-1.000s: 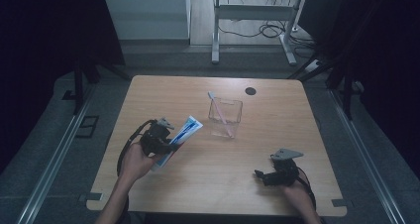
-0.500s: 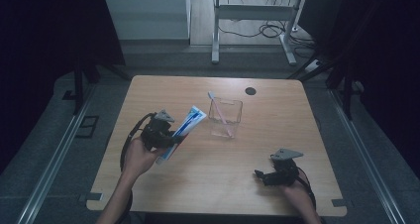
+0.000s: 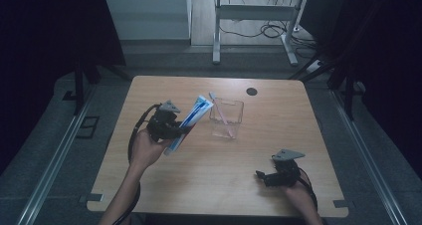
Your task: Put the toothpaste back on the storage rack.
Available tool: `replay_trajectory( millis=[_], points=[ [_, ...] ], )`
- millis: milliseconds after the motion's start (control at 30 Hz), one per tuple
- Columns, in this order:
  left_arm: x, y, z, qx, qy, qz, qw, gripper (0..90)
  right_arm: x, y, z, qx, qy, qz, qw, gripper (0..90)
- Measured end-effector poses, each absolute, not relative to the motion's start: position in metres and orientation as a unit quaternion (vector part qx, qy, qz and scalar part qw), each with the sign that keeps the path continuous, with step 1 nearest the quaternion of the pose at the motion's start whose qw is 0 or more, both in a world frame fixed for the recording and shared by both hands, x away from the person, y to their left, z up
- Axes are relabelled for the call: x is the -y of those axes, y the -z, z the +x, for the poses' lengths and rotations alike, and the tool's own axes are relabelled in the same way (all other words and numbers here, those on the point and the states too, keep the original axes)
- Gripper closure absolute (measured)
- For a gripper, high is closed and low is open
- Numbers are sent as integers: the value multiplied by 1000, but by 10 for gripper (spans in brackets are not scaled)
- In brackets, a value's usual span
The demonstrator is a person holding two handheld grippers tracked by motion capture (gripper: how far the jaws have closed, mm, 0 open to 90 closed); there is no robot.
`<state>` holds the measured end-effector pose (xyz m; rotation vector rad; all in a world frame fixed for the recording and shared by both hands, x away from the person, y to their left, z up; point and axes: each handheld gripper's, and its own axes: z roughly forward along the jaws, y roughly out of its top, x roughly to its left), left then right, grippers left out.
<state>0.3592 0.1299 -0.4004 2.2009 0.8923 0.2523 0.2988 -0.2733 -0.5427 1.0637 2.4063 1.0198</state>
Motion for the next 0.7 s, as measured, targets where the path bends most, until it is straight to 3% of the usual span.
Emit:
replay_trajectory(
  millis=[700],
  points=[
    [-86, 382, 391, -331, -124, 852, 387, 738, 273, 543, 299, -841, -358, 373, 159, 100]
  ],
)
